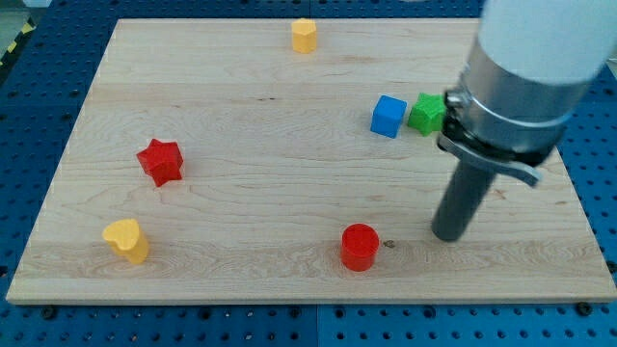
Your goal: Bring the red circle at the right side of the red star
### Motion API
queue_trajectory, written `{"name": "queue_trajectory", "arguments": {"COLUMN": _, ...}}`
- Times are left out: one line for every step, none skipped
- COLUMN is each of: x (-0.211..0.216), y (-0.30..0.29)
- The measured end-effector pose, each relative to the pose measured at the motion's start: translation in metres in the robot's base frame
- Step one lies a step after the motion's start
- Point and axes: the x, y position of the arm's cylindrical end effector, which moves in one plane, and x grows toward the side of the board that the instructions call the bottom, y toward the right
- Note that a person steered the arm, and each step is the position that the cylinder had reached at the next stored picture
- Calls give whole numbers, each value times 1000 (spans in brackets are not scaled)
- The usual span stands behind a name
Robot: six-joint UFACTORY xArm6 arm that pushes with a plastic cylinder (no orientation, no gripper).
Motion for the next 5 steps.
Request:
{"name": "queue_trajectory", "arguments": {"x": 31, "y": 1}}
{"name": "queue_trajectory", "arguments": {"x": 43, "y": -3}}
{"name": "queue_trajectory", "arguments": {"x": 44, "y": -8}}
{"name": "queue_trajectory", "arguments": {"x": 51, "y": -25}}
{"name": "queue_trajectory", "arguments": {"x": 51, "y": -27}}
